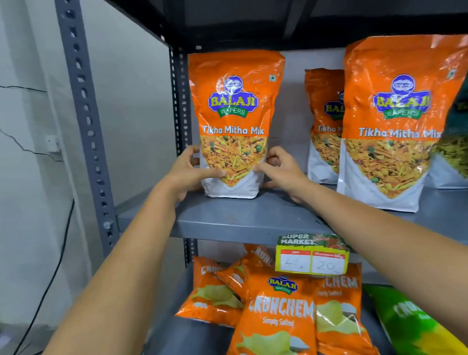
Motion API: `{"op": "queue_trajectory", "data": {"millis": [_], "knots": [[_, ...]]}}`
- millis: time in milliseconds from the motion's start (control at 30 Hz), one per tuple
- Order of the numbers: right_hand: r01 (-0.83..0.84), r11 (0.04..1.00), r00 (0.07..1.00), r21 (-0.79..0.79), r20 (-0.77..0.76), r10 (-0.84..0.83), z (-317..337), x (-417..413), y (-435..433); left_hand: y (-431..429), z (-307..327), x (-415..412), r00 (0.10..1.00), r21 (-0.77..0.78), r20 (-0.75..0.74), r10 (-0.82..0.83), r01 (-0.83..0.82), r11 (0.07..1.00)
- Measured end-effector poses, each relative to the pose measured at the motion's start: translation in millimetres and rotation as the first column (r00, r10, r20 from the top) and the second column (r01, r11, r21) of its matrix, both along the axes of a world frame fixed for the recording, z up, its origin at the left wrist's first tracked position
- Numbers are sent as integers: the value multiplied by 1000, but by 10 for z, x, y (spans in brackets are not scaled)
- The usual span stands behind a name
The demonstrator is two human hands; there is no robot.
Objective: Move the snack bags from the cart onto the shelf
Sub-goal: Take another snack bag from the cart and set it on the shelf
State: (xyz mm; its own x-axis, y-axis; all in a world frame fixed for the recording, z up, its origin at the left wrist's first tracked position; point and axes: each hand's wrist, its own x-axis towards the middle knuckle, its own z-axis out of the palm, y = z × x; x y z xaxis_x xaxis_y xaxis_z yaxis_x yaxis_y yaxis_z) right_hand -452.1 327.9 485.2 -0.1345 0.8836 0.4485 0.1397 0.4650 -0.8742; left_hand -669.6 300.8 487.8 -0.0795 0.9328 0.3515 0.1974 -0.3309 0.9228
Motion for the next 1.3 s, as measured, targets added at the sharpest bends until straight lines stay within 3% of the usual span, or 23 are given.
{"op": "queue_trajectory", "data": {"millis": [133, 200, 300, 367, 433, 500, 533, 600, 667, 733, 900, 1000, 1300], "knots": [[53, 999, 993, -2, 102, -52, 10, 53, -75, 24, -84, -16, 999, -5, 10, 51, -51, 999], [115, 993, 957, 29, 265, -119, 6, 200, -221, -37, -148, 12, 977, -25, -13, 211, -212, 977], [28, 976, 806, 214, 573, -149, -32, 714, -566, -322, -146, 138, 797, 142, -250, 550, -532, 835], [-13, 917, 711, 400, 648, -272, -115, 1193, -780, -523, -74, 433, 710, 315, -334, 620, -535, 783], [118, 779, 724, 615, 483, -492, -185, 1626, -925, -610, -21, 920, 757, 394, -373, 536, -394, 830], [368, 594, 735, 715, 168, -657, -169, 1915, -955, -573, 8, 1479, 842, 423, -381, 383, -210, 882], [481, 545, 715, 687, 52, -697, -154, 2009, -914, -522, 17, 1745, 866, 416, -391, 311, -135, 899], [665, 560, 677, 494, -80, -732, -132, 2109, -809, -456, 53, 2232, 880, 326, -447, 163, -9, 945], [704, 689, 710, 176, -149, -688, -144, 2139, -729, -382, 54, 2565, 898, 201, -438, 36, 59, 978], [619, 784, 772, -41, -153, -617, -155, 2135, -702, -312, 22, 2764, 926, 117, -376, -15, 64, 991], [503, 862, 861, -65, -44, -506, -123, 2110, -650, -212, -53, 2732, 935, 109, -350, 58, -21, 994], [418, 907, 908, -59, 63, -415, -130, 2044, -634, -114, -29, 2539, 948, 51, -316, 20, -5, 999], [381, 924, 924, -41, 55, -379, -165, 2037, -586, -119, -106, 2476, 968, 19, -252, -13, 18, 1000]]}}
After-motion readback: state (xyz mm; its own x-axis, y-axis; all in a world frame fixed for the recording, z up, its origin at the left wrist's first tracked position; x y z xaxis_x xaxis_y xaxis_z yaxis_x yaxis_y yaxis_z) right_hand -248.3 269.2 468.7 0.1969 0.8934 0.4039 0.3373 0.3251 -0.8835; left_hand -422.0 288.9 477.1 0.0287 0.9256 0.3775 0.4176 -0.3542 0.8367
